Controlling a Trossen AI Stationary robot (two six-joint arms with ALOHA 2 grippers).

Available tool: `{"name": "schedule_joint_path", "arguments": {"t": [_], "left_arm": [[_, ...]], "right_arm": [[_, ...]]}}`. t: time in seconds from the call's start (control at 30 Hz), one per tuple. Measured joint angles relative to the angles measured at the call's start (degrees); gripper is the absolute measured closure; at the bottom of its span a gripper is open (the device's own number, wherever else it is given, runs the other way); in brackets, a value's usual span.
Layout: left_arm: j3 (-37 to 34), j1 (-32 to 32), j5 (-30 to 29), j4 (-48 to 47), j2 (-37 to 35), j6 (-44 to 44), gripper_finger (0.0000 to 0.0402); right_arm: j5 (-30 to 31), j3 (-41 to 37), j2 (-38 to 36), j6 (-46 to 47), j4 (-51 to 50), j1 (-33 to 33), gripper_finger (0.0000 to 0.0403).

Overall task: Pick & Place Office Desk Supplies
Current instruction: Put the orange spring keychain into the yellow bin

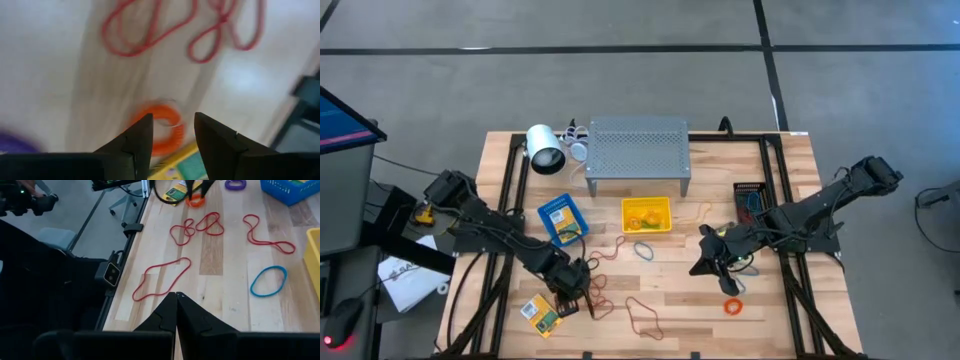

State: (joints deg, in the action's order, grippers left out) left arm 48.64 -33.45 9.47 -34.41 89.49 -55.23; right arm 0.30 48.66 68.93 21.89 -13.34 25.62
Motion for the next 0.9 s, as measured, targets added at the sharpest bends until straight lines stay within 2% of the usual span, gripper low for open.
{"name": "schedule_joint_path", "arguments": {"t": [0.53,0.67,0.9], "left_arm": [[0.1,-0.9,0.0,-3.3,3.6,15.3,0.0279],[0.3,-1.7,0.3,-2.6,6.6,18.2,0.0278],[0.3,-1.4,-0.9,-2.8,8.3,19.2,0.0298]], "right_arm": [[1.5,0.0,0.0,1.1,-0.6,1.4,0.0402],[1.5,0.0,0.0,1.2,-0.7,1.4,0.0402],[1.5,0.0,0.0,1.3,-0.7,1.4,0.0402]]}}
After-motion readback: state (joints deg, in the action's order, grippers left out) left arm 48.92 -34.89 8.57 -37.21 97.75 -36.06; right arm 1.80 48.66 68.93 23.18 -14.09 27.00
